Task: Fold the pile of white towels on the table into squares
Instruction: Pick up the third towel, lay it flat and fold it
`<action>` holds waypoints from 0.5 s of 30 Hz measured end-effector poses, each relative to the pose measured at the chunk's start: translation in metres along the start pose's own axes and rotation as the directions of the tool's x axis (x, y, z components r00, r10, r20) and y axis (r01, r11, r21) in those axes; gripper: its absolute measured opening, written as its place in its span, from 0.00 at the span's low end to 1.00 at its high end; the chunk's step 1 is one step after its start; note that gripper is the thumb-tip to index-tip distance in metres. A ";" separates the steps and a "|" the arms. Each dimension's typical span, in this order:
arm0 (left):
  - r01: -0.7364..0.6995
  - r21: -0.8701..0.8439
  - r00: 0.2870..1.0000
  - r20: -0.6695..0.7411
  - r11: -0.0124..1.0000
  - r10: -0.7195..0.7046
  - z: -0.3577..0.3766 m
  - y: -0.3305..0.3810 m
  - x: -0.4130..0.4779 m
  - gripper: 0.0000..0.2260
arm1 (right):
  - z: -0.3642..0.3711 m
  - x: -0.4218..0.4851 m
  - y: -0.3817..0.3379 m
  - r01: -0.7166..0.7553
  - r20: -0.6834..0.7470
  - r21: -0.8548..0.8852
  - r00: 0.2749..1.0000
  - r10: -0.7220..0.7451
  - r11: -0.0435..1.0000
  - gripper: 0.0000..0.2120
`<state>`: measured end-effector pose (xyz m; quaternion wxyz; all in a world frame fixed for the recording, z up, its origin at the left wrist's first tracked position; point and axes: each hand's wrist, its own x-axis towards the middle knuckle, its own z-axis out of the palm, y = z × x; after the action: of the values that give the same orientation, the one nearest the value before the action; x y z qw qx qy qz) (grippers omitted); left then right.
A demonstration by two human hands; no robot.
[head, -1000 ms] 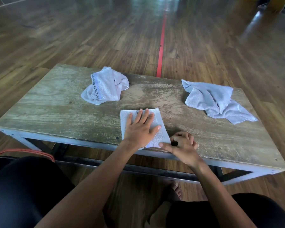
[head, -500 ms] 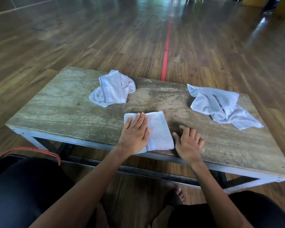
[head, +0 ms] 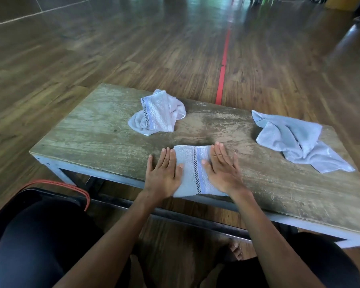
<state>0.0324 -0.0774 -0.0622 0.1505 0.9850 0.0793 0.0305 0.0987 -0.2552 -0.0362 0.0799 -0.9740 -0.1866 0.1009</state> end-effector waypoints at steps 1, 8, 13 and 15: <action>-0.002 -0.006 1.000 0.004 1.000 0.002 -0.001 -0.002 0.001 0.38 | 0.000 -0.001 0.002 -0.037 -0.017 0.069 0.999 0.038 0.997 0.31; 0.123 -0.154 0.990 -0.050 0.980 -0.132 -0.019 0.012 -0.004 0.30 | -0.006 -0.011 0.009 -0.315 -0.137 0.174 0.931 0.340 0.933 0.29; 0.206 -0.243 0.978 0.092 0.948 -0.189 -0.029 0.021 0.008 0.28 | -0.004 -0.015 0.001 -0.334 -0.198 0.151 0.912 0.359 0.931 0.27; 0.242 -0.318 0.969 0.122 0.917 -0.214 -0.030 0.022 0.014 0.27 | -0.008 -0.013 -0.002 -0.361 -0.166 0.216 0.902 0.399 0.907 0.28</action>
<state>0.0465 -0.0872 -0.0264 0.3190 0.9302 0.1809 -0.0164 0.0876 -0.2594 -0.0262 0.1650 -0.9855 0.0269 0.0294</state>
